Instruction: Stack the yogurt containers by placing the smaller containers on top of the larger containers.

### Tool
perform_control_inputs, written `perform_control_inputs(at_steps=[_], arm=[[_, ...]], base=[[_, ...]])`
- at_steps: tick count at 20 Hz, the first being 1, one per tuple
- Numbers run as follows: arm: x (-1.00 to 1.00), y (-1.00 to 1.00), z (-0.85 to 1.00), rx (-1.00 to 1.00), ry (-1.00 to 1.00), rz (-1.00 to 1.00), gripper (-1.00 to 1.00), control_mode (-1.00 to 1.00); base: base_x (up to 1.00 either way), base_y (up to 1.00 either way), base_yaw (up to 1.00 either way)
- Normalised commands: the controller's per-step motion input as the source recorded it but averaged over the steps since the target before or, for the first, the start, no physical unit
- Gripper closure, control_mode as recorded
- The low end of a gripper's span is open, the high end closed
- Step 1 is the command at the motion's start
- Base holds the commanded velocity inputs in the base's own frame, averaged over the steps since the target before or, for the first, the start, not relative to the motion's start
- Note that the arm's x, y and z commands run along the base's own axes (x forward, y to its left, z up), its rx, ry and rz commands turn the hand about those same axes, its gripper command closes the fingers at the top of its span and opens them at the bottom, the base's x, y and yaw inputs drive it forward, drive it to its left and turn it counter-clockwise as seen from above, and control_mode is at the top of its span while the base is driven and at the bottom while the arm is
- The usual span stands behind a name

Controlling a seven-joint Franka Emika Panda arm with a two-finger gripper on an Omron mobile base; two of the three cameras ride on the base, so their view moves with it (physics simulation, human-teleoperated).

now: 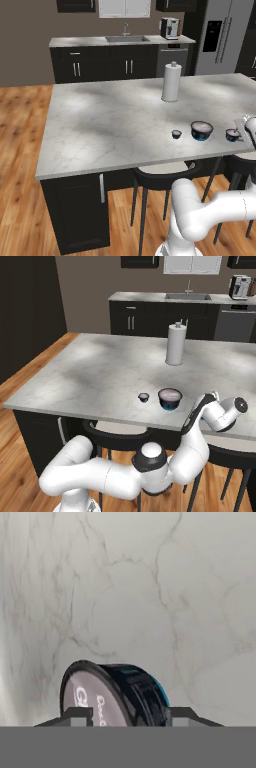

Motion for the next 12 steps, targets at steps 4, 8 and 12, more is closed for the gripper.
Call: perform_control_inputs(at_steps=[4,8,12], arm=[[0.03,0.03,-0.03,0.00,0.00,0.01,1.00,-1.00],[0.00,0.00,0.00,0.00,0.00,0.01,1.00,-1.00],[-0.01,0.00,0.00,0.00,0.00,0.01,1.00,-1.00]], base=[[0.00,0.00,0.00],[0.00,0.00,0.00],[0.00,0.00,0.00]])
